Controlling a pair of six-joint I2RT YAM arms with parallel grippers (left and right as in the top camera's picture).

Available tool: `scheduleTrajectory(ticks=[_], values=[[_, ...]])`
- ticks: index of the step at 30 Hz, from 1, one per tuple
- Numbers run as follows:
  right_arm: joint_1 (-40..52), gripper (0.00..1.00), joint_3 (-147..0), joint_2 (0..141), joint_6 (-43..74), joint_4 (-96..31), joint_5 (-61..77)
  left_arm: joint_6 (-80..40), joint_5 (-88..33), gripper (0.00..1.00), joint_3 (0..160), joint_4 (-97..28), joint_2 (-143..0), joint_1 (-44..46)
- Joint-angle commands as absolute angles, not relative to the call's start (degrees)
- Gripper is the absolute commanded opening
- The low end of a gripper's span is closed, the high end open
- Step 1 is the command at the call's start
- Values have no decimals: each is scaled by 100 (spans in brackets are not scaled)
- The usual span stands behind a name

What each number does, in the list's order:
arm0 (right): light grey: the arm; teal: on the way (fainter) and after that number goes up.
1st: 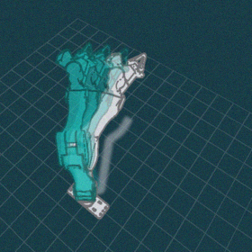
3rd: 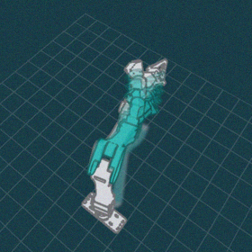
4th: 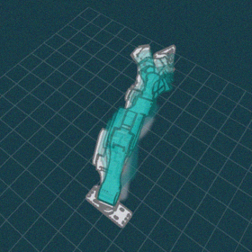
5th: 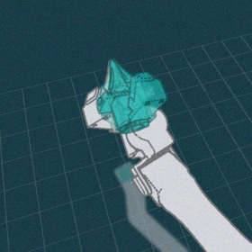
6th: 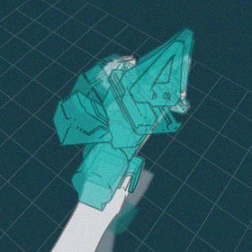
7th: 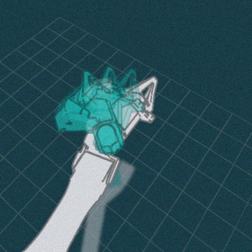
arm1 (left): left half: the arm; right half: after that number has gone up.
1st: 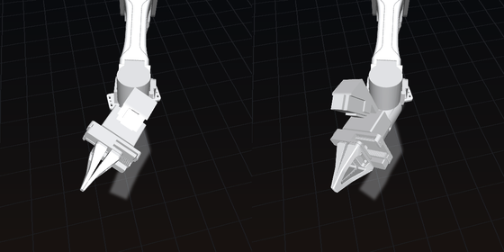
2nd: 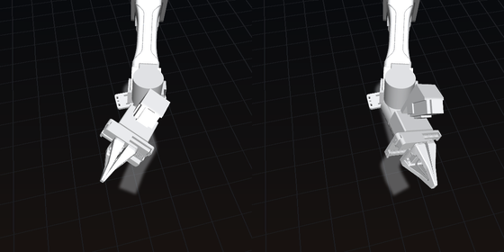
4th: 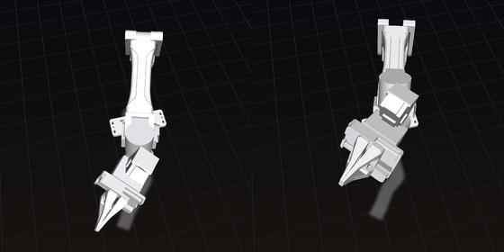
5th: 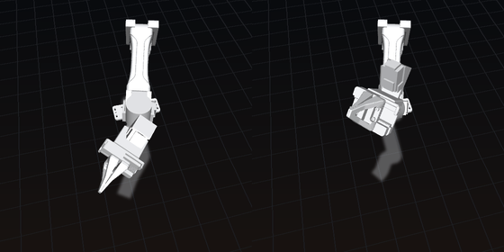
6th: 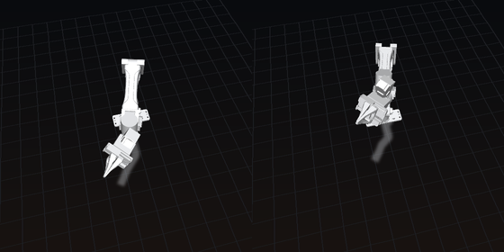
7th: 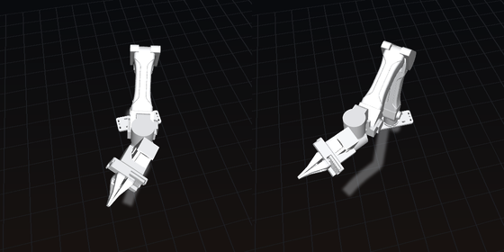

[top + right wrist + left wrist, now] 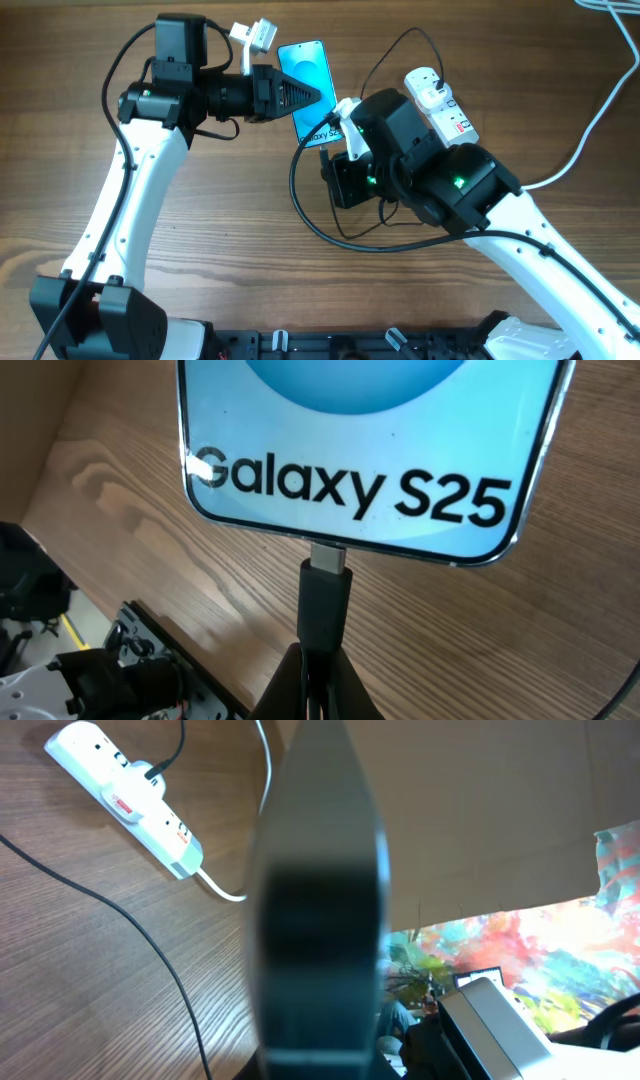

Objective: Plug charger to phone and switch on socket
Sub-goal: 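Push the USB-C plug into the phone's bottom port with the right gripper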

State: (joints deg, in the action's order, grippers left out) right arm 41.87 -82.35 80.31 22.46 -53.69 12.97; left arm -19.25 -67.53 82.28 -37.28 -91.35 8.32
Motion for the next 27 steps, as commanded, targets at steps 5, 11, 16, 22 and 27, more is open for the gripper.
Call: scheduleTrajectory(ticks=[5,11,16,22,27], values=[[4215,4,-8372,8071,2265,-5317,1181,-1538,-7225,4,8246,-3708,-9131,864],[4215,5,-8372,8068,2274,-5190,1186,-1516,-7223,4,8246,-3708,-9131,864],[4215,5,-8374,8068,2261,-5076,1155,-1516,-7223,4,8246,-3710,-9131,864],[4193,5,-8381,8068,1955,-4945,729,-1363,-7218,4,8246,-3885,-9131,864],[4193,5,-8401,8068,1581,-4740,580,-1369,-7220,4,8246,-4016,-9131,864]])
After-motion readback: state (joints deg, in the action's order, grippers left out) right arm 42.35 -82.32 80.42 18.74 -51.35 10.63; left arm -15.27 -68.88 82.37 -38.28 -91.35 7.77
